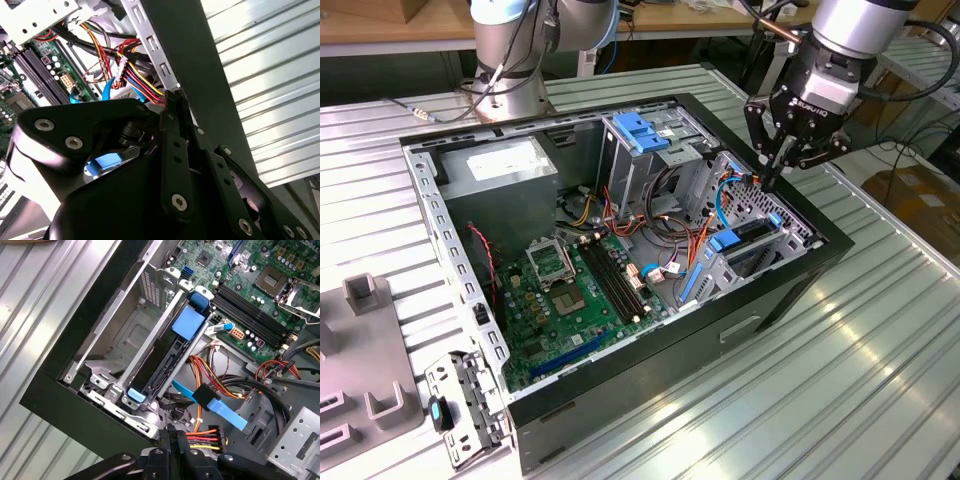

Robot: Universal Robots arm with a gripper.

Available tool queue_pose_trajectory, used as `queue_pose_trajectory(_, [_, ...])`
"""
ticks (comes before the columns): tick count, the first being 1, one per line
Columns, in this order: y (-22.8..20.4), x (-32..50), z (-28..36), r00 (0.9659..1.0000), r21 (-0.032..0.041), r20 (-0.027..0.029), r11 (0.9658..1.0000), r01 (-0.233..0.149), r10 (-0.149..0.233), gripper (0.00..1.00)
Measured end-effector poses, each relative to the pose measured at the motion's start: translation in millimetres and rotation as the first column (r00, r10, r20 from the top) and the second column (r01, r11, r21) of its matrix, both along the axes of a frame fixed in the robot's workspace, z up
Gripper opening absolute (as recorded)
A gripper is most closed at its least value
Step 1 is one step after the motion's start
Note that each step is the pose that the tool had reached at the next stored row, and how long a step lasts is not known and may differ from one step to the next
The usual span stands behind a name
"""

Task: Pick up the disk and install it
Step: 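Insert the first disk wire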

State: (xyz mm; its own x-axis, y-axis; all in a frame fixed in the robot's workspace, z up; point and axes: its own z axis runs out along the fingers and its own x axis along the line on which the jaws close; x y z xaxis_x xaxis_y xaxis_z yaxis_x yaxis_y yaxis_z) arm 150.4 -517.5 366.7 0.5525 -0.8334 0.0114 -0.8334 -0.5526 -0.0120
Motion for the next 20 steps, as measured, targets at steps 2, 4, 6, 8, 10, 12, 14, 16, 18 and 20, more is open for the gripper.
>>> queue_pose_trajectory(2, [-0.1,-3.2,-0.1,1.0,0.0,0.0,1.0,0.001,-0.001,0.17])
queue_pose_trajectory(4, [-0.1,-4.0,-0.4,0.9999,0.0,0.0,0.9999,0.01,-0.01,0.17])
queue_pose_trajectory(6, [-0.1,-4.0,-0.9,0.9994,-0.0001,0.0,0.9994,0.036,-0.036,0.17])
queue_pose_trajectory(8, [-0.1,-4.0,-1.5,0.9971,-0.0001,0.0,0.9971,0.076,-0.076,0.17])
queue_pose_trajectory(10, [-0.1,-4.0,-2.0,0.9917,-0.0002,0.0001,0.9917,0.129,-0.129,0.17])
queue_pose_trajectory(12, [-0.1,-4.0,-2.6,0.9839,0.0,0.0,0.9839,0.178,-0.178,0.17])
queue_pose_trajectory(14, [-0.1,-4.0,-2.9,0.9768,-0.0001,0.0,0.9768,0.214,-0.214,0.17])
queue_pose_trajectory(16, [-0.1,-4.0,-3.3,0.9626,0.0,0.0,0.9626,0.271,-0.271,0.17])
queue_pose_trajectory(18, [-0.1,-4.0,-3.4,0.9549,0.0,0.0,0.9549,0.297,-0.297,0.17])
queue_pose_trajectory(20, [-0.1,-4.0,-3.5,0.9459,0.0,0.0,0.9459,0.324,-0.324,0.17])
